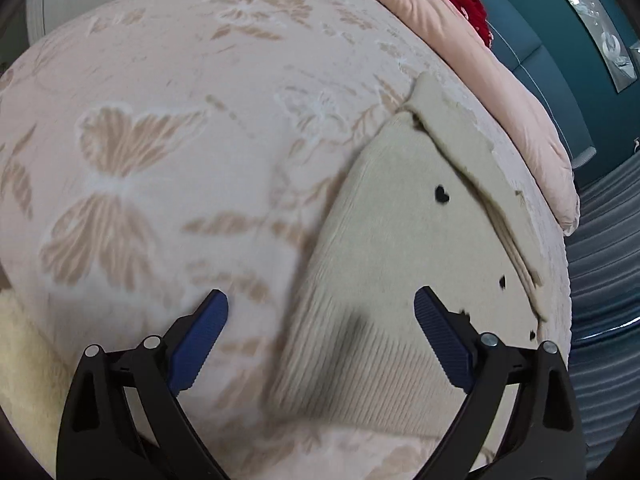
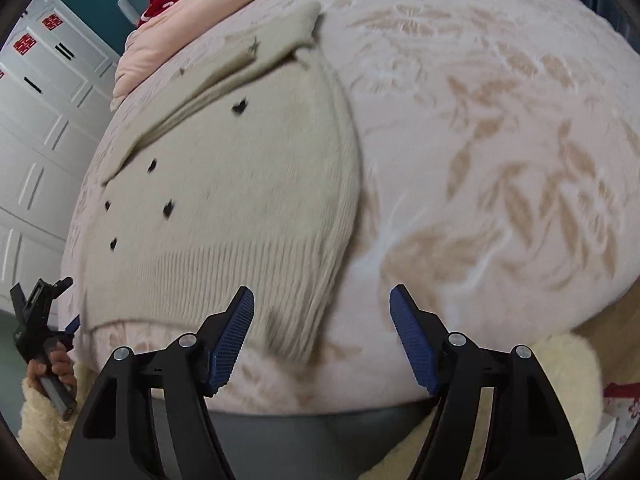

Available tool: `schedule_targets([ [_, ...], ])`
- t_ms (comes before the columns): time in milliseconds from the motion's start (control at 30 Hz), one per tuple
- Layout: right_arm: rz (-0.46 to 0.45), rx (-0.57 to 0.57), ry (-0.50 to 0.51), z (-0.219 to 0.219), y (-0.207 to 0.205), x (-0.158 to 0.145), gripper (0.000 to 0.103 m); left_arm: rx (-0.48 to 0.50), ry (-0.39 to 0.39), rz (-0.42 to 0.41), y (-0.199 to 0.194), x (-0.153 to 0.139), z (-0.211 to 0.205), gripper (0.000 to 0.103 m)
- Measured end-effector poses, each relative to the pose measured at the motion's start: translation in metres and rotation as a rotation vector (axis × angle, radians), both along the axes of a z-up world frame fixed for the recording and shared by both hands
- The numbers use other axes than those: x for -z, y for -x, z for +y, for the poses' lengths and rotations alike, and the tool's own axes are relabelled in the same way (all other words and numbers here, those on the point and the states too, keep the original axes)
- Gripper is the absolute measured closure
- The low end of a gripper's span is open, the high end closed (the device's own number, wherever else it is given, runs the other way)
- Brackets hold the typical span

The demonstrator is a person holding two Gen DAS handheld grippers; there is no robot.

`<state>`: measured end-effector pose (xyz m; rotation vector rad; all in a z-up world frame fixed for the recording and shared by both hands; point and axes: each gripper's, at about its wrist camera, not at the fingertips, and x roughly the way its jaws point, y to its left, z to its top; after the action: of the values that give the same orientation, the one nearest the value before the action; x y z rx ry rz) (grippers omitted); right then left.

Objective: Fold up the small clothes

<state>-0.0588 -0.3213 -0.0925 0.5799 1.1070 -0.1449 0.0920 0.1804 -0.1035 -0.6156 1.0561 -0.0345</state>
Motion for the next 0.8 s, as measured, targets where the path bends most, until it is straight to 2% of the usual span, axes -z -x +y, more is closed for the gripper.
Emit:
schedule_targets([
  [67,0.003,-0.017,-0.054,0.021,0.004,0.009,0.032,0.019,0.023,-0.009,0.017,0.002,-0.003,0.006],
  [133,-0.025,-0.014,-0.058,0.034,0.002,0.009,0.027,0.023,0.070,0.003,0.024,0.006,-0.008,0.005],
  [300,-0.083,-0.026,-0.080,0.055,-0.023,0.005,0.027,0.047,0.043,0.013,0.012,0.003,-0.027,0.005],
  [333,-0.088,-0.020,-0.077,0.057,-0.029,0.004,0.030,0.055,0.040,0.010,0.009,0.002,-0.030,0.005],
  [367,-0.093,-0.013,-0.072,0.058,-0.033,0.003,0.045,0.064,0.034,0.022,0.004,0.001,-0.033,0.011],
  [400,-0.099,-0.005,-0.069,0.058,-0.037,0.002,0.059,0.072,0.025,0.031,0.001,0.000,-0.035,0.028],
  [433,-0.090,0.000,-0.073,0.059,-0.041,0.001,0.090,0.077,0.008,0.044,-0.003,-0.002,-0.037,0.040],
  [467,-0.089,0.007,-0.094,0.055,-0.042,0.001,0.090,0.095,0.015,0.060,-0.006,-0.003,-0.038,0.076],
  [500,-0.114,0.018,-0.109,0.053,-0.041,-0.004,0.091,0.118,0.041,0.087,-0.009,-0.002,-0.038,0.094],
  [600,-0.182,0.003,-0.063,0.055,-0.031,-0.031,0.093,0.112,0.056,0.091,-0.004,-0.014,-0.030,0.095],
  [800,-0.262,-0.049,-0.043,0.048,0.015,-0.081,0.095,0.162,0.074,-0.013,0.041,-0.060,-0.017,0.097],
])
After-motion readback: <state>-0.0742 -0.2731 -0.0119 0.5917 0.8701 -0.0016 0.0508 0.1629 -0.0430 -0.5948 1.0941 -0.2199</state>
